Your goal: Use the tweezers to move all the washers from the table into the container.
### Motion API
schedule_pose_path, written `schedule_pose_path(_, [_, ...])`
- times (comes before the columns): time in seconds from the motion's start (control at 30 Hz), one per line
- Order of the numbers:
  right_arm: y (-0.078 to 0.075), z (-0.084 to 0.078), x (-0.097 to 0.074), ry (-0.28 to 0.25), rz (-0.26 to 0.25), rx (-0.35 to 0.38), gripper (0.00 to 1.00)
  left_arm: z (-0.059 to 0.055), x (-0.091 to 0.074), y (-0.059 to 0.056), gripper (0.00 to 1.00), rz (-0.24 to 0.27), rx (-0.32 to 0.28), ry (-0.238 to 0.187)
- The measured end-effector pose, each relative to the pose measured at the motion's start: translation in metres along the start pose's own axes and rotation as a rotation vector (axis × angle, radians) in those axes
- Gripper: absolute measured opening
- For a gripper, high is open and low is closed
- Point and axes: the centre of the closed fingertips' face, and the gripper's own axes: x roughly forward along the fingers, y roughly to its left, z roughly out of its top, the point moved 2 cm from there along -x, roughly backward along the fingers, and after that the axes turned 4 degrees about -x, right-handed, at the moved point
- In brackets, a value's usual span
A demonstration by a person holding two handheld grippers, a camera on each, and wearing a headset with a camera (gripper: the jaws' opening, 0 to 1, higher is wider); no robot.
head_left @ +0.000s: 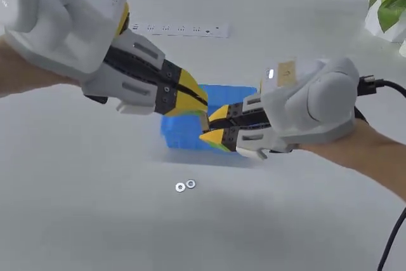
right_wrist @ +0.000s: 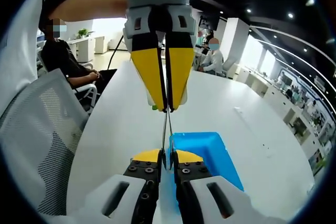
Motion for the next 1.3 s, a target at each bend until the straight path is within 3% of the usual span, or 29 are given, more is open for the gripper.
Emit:
schedule_pose_path(0.2, [-0.016, 0.000, 0.002, -0.004, -0.022, -0.002, 0.10, 0.001, 0.002, 0.015, 0.05, 0.002, 0.024, 0.013])
schedule_pose_path(0.5, [-0.028, -0.008, 0.007, 0.002, -0.027, 0.003, 0.10, -0.007, 0.009, 0.028, 0.05, 0.003, 0.024, 0.018])
schedule_pose_path(0.93, [-0.046, -0.025, 0.031, 0.017, -0.028, 0.028, 0.10, -0.032, 0.018, 0.049, 0.05, 0.006, 0.007, 0.050])
schedule_pose_path(1.3, [-0.048, -0.049, 0.052, 0.050, 0.003, 0.070, 0.10, -0.059, 0.033, 0.056, 0.05, -0.008, -0.034, 0.089])
